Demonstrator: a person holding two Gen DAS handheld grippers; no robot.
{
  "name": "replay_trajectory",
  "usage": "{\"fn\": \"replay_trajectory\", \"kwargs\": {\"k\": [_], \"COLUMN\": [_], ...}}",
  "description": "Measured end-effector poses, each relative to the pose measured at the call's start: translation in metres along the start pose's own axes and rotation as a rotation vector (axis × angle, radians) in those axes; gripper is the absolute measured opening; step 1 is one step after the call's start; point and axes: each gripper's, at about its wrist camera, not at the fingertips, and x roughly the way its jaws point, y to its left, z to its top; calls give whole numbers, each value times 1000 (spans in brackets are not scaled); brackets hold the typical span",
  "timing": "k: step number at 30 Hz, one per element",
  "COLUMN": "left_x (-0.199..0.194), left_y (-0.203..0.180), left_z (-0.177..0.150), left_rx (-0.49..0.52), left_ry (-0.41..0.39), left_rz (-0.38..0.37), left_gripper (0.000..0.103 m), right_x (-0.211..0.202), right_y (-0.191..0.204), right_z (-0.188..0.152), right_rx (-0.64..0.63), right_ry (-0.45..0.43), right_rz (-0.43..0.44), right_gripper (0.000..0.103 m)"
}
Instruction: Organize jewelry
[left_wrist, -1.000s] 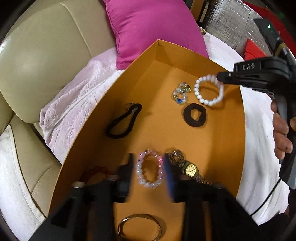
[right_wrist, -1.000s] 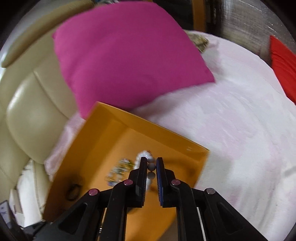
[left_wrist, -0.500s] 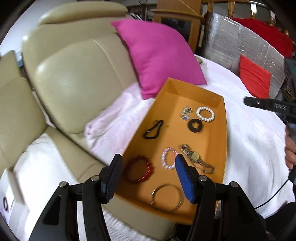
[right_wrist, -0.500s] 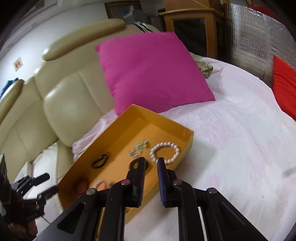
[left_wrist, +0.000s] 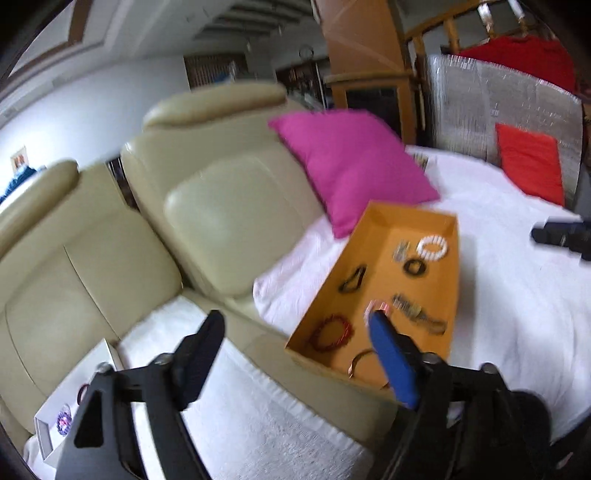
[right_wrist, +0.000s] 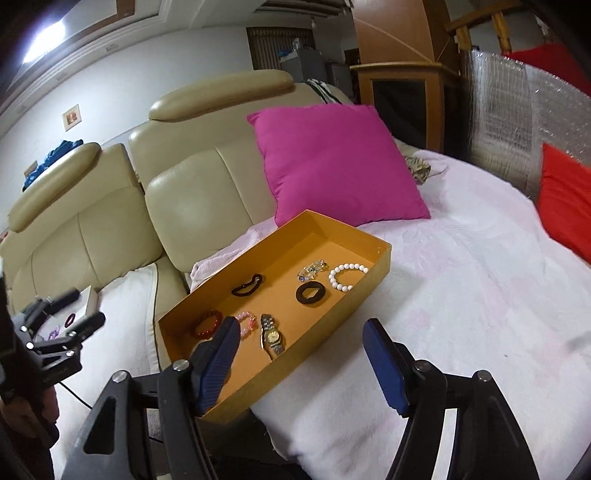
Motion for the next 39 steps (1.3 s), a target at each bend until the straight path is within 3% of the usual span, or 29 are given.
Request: {"fn": "replay_trajectory", "kwargs": {"k": [4,9,11,22,27,30,39], "left_x": [-28,-40,-42,-61,-69,-72,-86], "left_y": [-7,-15,-20,-68,-67,-56,-19], "left_z": [17,27,28,32,35,36,26], "left_rx": [-38,-74,-61,62,45,6,-59], "left_ry": [-79,-70,-77,-87,-65,-33,-30], "left_rz": [8,88,122,101,94,88,124], "left_gripper": [86,86,86,86,86,86,86], "right_x": [-21,-50,-60,-97,-103,-102,-95], "right_y": [6,12,10,-33,-13,3,61], "right_z": [-6,-10,-12,-29,-32,-34,-43], "right_rx": [30,40,44,177,152,139,99], "right_ry": [2,-30,-44,-62,-51,-31,28], "right_rz": [-2,-30,-43,-71,-62,-51,-46], "right_gripper": [72,72,72,72,72,72,72]}}
